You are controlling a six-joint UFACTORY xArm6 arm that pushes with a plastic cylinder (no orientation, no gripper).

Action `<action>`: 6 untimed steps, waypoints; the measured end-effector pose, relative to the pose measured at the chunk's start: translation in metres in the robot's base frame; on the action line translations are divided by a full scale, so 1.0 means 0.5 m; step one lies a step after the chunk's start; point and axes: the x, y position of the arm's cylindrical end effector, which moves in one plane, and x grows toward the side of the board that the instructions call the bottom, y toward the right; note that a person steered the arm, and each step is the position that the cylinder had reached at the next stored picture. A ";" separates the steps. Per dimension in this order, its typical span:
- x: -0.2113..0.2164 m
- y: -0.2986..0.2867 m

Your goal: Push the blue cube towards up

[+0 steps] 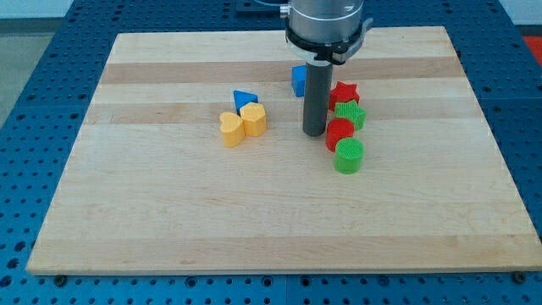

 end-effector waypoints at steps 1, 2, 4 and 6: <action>0.005 -0.021; 0.005 -0.021; -0.149 -0.032; -0.238 -0.032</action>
